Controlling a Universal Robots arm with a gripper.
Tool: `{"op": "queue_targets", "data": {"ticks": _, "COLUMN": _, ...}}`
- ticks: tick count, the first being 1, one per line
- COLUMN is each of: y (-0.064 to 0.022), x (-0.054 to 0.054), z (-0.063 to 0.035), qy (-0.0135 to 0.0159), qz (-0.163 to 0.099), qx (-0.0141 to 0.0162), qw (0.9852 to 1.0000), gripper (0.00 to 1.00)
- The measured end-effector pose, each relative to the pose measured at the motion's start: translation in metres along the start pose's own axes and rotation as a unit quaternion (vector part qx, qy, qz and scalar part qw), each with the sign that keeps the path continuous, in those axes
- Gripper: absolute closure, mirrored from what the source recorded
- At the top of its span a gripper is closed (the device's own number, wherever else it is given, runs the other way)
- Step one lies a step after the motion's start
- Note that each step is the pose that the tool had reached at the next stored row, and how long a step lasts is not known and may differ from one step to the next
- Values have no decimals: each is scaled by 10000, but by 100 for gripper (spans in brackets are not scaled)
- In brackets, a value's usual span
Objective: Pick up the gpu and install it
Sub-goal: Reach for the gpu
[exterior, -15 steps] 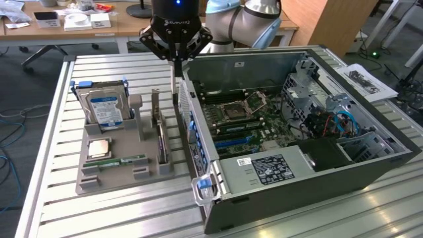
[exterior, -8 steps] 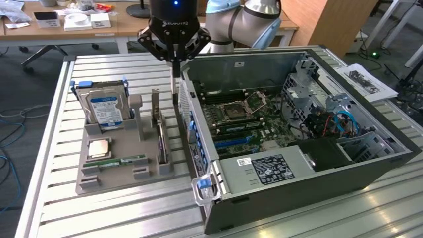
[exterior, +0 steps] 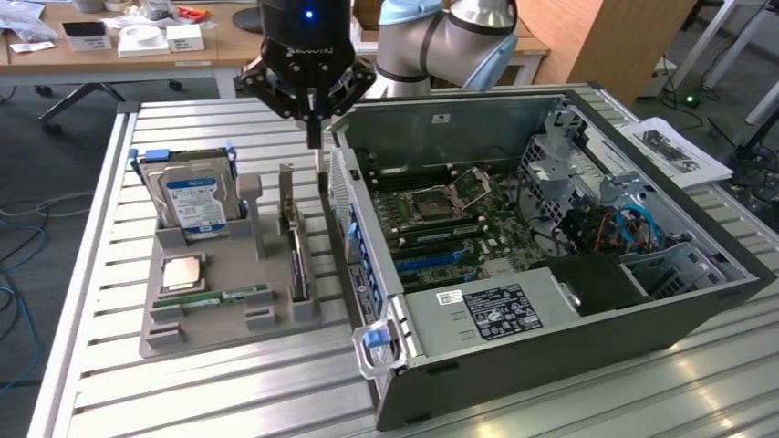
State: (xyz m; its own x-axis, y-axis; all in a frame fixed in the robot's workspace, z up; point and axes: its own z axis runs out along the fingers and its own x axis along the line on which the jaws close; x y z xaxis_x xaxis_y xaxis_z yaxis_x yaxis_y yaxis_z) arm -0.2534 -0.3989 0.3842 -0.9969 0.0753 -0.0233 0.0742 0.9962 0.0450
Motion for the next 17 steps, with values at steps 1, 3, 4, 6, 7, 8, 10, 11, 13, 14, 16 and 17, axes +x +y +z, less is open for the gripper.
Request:
{"op": "queue_targets", "data": {"ticks": 1, "y": -2, "x": 26, "z": 4, "qy": 0, "qz": 0, "qx": 0, "qw": 10000, "gripper": 89}}
{"op": "queue_targets", "data": {"ticks": 3, "y": -6, "x": 83, "z": 9, "qy": 0, "qz": 0, "qx": -1, "qw": 10000, "gripper": 89}}
{"op": "queue_targets", "data": {"ticks": 4, "y": -9, "x": 108, "z": 11, "qy": 0, "qz": 0, "qx": 0, "qw": 10000, "gripper": 89}}
{"op": "queue_targets", "data": {"ticks": 6, "y": -12, "x": 156, "z": 13, "qy": 0, "qz": 0, "qx": 0, "qw": 10000, "gripper": 89}}
{"op": "queue_targets", "data": {"ticks": 7, "y": -14, "x": 178, "z": 15, "qy": 0, "qz": 0, "qx": 0, "qw": 10000, "gripper": 89}}
{"op": "queue_targets", "data": {"ticks": 8, "y": -15, "x": 193, "z": 16, "qy": -1, "qz": 0, "qx": -1, "qw": 10000, "gripper": 89}}
{"op": "queue_targets", "data": {"ticks": 10, "y": -18, "x": 204, "z": 16, "qy": 0, "qz": 0, "qx": 0, "qw": 10000, "gripper": 89}}
{"op": "queue_targets", "data": {"ticks": 11, "y": -25, "x": 207, "z": 15, "qy": 0, "qz": 0, "qx": 0, "qw": 10000, "gripper": 89}}
{"op": "queue_targets", "data": {"ticks": 13, "y": -44, "x": 211, "z": 15, "qy": 0, "qz": 0, "qx": -1, "qw": 10000, "gripper": 89}}
{"op": "queue_targets", "data": {"ticks": 14, "y": -59, "x": 213, "z": 14, "qy": 0, "qz": 0, "qx": 0, "qw": 10000, "gripper": 89}}
{"op": "queue_targets", "data": {"ticks": 16, "y": -95, "x": 217, "z": 12, "qy": 0, "qz": 0, "qx": 0, "qw": 10000, "gripper": 89}}
{"op": "queue_targets", "data": {"ticks": 17, "y": -116, "x": 219, "z": 11, "qy": 1, "qz": 0, "qx": 0, "qw": 10000, "gripper": 89}}
